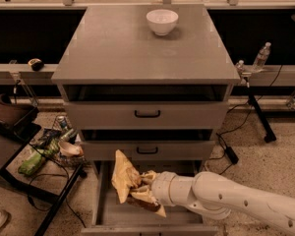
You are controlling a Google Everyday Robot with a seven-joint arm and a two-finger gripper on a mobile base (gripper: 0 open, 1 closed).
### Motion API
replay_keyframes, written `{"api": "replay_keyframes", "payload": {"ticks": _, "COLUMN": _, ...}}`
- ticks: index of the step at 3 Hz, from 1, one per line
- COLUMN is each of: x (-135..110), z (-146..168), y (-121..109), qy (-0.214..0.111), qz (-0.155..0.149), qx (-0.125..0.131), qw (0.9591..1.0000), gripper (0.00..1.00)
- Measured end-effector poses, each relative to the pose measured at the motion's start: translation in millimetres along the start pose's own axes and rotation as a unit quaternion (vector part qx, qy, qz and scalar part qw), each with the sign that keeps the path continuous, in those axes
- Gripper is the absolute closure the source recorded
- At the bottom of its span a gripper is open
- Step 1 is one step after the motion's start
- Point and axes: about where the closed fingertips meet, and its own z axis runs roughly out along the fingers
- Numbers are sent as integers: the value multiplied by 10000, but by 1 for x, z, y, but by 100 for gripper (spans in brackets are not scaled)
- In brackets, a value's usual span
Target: Place brown chip bag into bottom drawer
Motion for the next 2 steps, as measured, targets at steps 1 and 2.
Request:
{"api": "replay_keyframes", "payload": {"ticks": 1, "x": 13, "z": 17, "y": -6, "qy": 115, "qz": 25, "qx": -7, "qw": 9999, "gripper": 100}}
{"api": "replay_keyframes", "payload": {"ticks": 2, "x": 53, "z": 44, "y": -28, "qy": 302, "qz": 55, "qx": 81, "qw": 9995, "gripper": 100}}
